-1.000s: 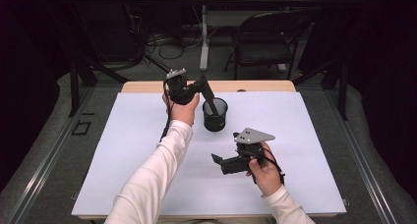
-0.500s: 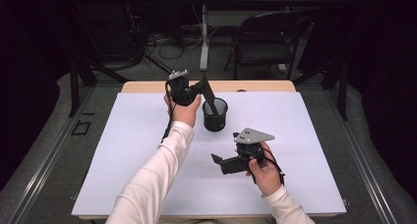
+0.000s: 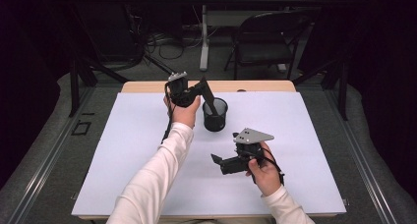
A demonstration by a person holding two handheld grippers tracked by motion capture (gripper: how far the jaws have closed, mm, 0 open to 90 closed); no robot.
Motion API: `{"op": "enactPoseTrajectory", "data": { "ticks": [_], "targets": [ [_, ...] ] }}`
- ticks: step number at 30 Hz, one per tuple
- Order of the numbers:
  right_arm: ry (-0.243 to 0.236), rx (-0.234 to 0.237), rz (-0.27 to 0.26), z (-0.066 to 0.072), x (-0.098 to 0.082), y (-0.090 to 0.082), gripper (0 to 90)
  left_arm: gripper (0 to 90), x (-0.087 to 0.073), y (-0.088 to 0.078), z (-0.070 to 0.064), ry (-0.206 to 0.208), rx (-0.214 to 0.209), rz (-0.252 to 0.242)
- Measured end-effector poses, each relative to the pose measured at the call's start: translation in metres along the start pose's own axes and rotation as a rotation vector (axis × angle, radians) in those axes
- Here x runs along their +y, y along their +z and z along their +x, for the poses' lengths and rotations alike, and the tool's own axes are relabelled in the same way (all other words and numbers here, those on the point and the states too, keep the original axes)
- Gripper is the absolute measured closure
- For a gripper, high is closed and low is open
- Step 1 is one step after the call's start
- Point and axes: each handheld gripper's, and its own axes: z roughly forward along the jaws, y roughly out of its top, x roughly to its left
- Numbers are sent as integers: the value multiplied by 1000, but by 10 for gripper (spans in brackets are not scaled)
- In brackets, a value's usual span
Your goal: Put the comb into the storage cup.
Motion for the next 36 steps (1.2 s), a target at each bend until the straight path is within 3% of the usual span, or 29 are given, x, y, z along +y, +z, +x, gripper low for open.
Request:
{"op": "enactPoseTrajectory", "data": {
  "ticks": [22,36],
  "targets": [
    [-4,0,4,0,0,0,0,843,0,-1,10,-37,29,-1],
    [-6,2,7,1,0,1,0,841,-1,-4,26,-103,48,-2]
  ]
}}
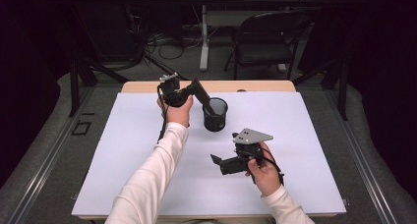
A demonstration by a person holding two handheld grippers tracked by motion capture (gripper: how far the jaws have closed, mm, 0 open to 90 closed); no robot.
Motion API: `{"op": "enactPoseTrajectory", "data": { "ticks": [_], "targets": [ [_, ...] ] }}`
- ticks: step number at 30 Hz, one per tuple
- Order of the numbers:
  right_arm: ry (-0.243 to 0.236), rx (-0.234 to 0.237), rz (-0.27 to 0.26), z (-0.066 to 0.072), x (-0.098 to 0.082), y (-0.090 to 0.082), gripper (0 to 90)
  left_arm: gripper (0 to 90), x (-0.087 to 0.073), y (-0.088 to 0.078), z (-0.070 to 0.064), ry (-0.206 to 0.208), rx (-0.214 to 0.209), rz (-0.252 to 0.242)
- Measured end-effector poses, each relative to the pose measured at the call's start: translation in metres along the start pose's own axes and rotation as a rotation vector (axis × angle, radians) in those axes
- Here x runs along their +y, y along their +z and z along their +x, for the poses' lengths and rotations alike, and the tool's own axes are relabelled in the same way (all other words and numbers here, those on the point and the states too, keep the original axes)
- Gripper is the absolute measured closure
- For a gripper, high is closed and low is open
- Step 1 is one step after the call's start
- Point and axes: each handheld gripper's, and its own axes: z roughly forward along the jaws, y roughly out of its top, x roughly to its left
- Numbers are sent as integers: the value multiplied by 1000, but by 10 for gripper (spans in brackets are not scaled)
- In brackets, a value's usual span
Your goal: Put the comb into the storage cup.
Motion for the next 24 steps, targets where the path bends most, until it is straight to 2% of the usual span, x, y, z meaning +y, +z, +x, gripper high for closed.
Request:
{"op": "enactPoseTrajectory", "data": {
  "ticks": [11,24],
  "targets": [
    [1,1,0,0,0,0,0,829,-1,-1,7,-20,20,-2],
    [0,2,1,0,0,1,0,808,-2,-2,9,-15,25,4]
  ]
}}
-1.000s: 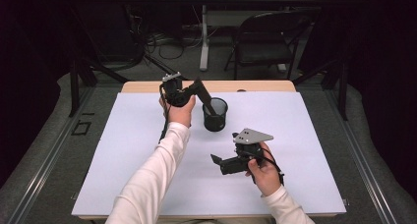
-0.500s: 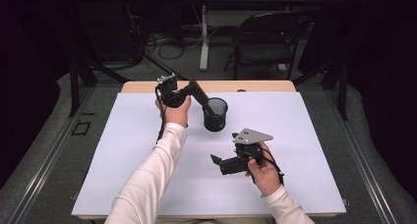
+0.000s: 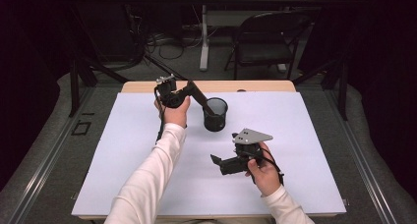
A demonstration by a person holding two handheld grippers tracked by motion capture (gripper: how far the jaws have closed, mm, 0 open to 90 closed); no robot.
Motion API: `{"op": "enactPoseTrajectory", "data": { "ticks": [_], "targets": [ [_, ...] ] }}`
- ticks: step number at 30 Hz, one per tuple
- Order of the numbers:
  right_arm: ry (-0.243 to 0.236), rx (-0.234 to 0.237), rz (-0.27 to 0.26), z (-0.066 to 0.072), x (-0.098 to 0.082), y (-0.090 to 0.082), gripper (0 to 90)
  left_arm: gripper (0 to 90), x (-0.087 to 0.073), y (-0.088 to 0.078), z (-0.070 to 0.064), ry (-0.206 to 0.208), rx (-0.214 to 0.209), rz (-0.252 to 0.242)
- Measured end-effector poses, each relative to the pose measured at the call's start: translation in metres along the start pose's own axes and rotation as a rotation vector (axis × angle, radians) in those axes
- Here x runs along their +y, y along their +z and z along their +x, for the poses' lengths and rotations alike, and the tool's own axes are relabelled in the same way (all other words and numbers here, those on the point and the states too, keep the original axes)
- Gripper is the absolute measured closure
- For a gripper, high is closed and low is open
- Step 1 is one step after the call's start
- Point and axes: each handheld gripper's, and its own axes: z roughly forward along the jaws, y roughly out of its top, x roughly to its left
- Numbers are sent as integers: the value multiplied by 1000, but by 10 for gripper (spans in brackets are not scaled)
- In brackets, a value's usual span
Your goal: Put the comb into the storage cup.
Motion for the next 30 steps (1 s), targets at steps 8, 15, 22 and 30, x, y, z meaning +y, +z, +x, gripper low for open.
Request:
{"op": "enactPoseTrajectory", "data": {
  "ticks": [8,15,22,30],
  "targets": [
    [-1,0,3,0,0,0,0,777,0,0,-1,6,8,-1],
    [-1,0,6,0,0,1,0,709,0,0,-1,10,11,-9],
    [-2,-1,8,0,-1,1,0,635,1,-2,-1,12,7,-18],
    [-3,-1,10,0,-1,1,0,519,3,-3,0,26,18,-28]
  ]
}}
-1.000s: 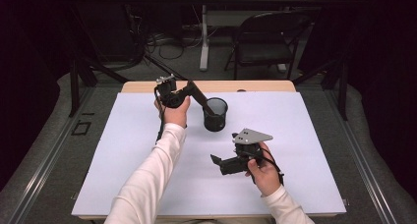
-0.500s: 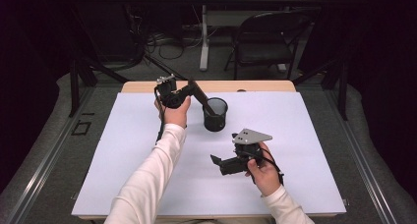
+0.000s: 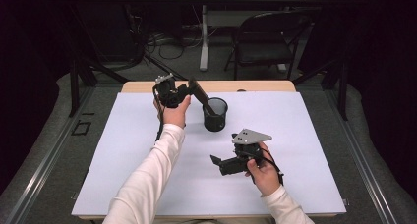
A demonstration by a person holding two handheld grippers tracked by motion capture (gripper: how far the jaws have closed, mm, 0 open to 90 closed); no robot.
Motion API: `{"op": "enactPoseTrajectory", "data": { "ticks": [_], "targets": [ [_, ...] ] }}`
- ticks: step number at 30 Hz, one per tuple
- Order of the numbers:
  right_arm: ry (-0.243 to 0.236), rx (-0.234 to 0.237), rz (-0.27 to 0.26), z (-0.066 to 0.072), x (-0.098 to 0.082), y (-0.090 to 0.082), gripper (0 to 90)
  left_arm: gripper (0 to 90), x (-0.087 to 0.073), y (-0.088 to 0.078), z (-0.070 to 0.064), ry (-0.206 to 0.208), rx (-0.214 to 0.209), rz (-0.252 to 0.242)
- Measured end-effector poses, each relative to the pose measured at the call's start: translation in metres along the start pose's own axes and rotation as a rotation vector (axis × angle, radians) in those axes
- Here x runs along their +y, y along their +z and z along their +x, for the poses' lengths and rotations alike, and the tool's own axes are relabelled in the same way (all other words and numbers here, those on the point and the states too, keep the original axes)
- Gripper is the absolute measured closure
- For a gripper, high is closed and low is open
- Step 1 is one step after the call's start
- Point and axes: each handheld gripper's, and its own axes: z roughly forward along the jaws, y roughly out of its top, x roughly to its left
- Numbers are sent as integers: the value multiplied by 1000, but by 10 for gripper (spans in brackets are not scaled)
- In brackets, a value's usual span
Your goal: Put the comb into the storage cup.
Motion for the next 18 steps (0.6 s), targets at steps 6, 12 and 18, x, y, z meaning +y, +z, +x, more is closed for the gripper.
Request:
{"op": "enactPoseTrajectory", "data": {
  "ticks": [6,12,18],
  "targets": [
    [-7,-1,5,0,0,1,0,463,2,-3,1,10,11,-12],
    [-5,-2,3,-1,-1,1,0,416,6,-7,2,42,41,-21],
    [-5,-1,5,0,-1,1,0,390,9,-12,2,55,42,-31]
  ]
}}
